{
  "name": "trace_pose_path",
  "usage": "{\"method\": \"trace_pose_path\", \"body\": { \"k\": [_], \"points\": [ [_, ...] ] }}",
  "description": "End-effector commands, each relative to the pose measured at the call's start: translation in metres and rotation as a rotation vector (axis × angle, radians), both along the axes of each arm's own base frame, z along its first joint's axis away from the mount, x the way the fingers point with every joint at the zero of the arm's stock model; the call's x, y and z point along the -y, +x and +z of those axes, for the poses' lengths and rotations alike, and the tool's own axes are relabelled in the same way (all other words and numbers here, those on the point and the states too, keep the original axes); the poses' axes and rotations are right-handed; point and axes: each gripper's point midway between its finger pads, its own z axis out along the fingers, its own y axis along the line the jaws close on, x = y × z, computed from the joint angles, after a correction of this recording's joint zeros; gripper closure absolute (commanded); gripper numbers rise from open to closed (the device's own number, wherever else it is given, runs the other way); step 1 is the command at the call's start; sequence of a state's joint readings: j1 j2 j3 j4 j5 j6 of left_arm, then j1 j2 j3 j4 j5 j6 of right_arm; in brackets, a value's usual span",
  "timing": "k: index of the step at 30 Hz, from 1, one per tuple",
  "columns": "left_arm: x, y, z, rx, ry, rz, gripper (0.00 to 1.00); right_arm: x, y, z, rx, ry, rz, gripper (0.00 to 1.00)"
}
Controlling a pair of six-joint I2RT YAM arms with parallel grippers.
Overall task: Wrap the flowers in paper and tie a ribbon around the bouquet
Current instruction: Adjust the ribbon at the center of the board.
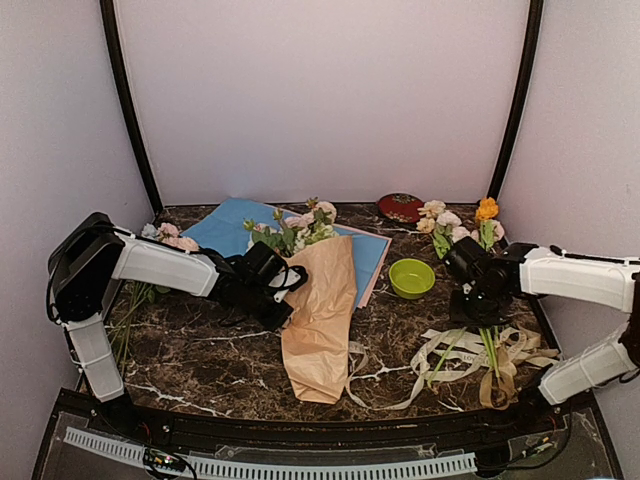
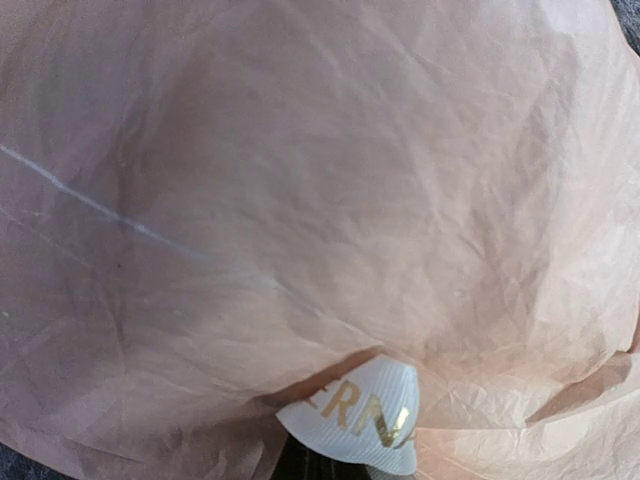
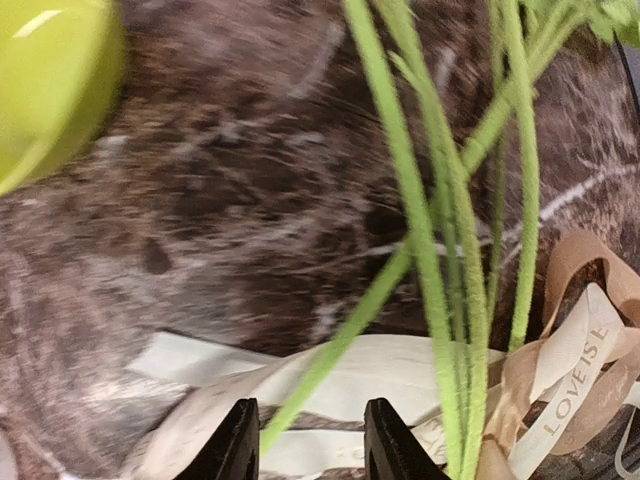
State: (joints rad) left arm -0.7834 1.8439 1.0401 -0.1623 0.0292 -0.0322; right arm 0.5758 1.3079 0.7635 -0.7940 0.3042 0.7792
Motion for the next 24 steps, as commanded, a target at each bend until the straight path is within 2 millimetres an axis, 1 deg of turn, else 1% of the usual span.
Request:
{"method": "trace_pose_path", "body": {
  "k": [1,3,6,7,9,11,12,13,15,19,22,24],
  "points": [
    [-0.043,-0.029,-0.049,-0.138,0.193,0.013,1.0,-0.052,0.001,0.051,0.079,0.081,0.126,0.63],
    [-0.043,-0.029,-0.049,-0.137,0.193,0.012,1.0,-0.07,-0.013,0.053,0.058,0.107,0.157,0.61],
    [-0.043,-0.028,-0.049,-0.138,0.193,0.012,1.0,-0.105,-0.042,0.029,-0.049,0.221,0.233,0.53],
    [-0.043,-0.028,-0.049,-0.139,0.194,0.012,1.0,-0.112,-0.051,0.022,-0.077,0.24,0.241,0.52],
    [-0.043,-0.029,-0.048,-0.139,0.193,0.012,1.0,-0.12,-0.061,0.012,-0.103,0.256,0.254,0.57],
    [-0.043,-0.029,-0.048,-0.139,0.193,0.011,1.0,-0.12,-0.067,0.005,-0.116,0.259,0.248,0.68],
    [-0.043,-0.029,-0.048,-0.14,0.193,0.011,1.0,-0.119,-0.068,0.004,-0.116,0.258,0.238,0.71],
    [-0.042,-0.029,-0.048,-0.14,0.191,0.011,1.0,-0.117,-0.069,0.002,-0.116,0.257,0.23,0.72],
    [-0.043,-0.029,-0.049,-0.141,0.193,0.009,1.0,-0.114,-0.073,-0.005,-0.128,0.259,0.222,0.71],
    [-0.043,-0.029,-0.049,-0.142,0.194,0.01,1.0,-0.122,-0.079,-0.018,-0.155,0.308,0.235,0.67],
    [-0.042,-0.029,-0.048,-0.143,0.192,0.008,1.0,-0.112,-0.08,-0.026,-0.17,0.246,0.228,0.66],
    [-0.042,-0.029,-0.048,-0.143,0.192,0.007,1.0,-0.108,-0.081,-0.029,-0.18,0.215,0.231,0.7]
  ]
}}
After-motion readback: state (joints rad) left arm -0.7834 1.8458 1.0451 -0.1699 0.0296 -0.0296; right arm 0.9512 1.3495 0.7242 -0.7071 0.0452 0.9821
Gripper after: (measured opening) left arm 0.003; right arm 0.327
